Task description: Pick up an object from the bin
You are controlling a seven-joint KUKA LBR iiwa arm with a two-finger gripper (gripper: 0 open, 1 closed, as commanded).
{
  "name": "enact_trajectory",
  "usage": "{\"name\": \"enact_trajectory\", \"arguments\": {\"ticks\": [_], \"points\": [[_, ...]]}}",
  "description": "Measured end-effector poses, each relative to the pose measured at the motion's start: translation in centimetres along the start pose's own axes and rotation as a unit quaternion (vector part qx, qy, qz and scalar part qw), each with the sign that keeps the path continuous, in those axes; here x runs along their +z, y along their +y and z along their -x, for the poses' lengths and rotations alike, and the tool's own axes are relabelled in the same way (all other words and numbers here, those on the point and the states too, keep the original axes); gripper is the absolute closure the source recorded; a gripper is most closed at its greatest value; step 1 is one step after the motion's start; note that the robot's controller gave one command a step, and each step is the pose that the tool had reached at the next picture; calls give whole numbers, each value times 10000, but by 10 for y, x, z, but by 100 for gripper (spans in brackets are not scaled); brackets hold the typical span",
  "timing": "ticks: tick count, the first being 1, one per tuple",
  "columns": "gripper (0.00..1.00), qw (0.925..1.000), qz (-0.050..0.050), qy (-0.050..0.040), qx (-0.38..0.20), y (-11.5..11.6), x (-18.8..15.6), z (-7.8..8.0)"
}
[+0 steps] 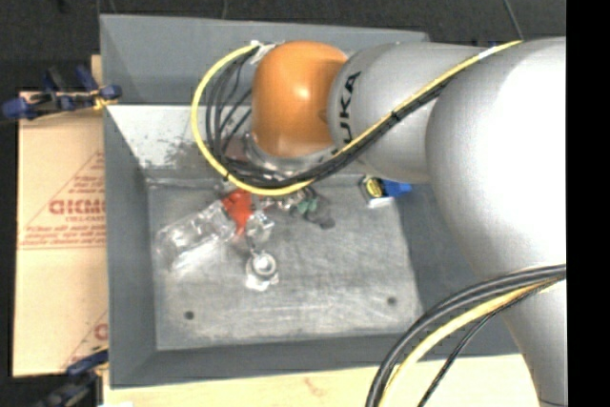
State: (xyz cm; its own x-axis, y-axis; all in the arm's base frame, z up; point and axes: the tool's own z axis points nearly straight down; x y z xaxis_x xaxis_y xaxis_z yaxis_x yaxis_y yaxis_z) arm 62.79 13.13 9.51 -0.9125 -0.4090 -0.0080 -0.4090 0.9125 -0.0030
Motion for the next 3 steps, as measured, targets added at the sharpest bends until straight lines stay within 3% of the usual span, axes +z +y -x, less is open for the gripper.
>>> {"name": "enact_trajectory", "arguments": {"ticks": [1, 2, 3], "points": [[0, 9964, -8, -32, -848, -21, 20, 23], [100, 9965, 1, -62, -832, -21, 17, 25], [100, 9792, -13, -26, -2031, -25, -195, 9]]}}
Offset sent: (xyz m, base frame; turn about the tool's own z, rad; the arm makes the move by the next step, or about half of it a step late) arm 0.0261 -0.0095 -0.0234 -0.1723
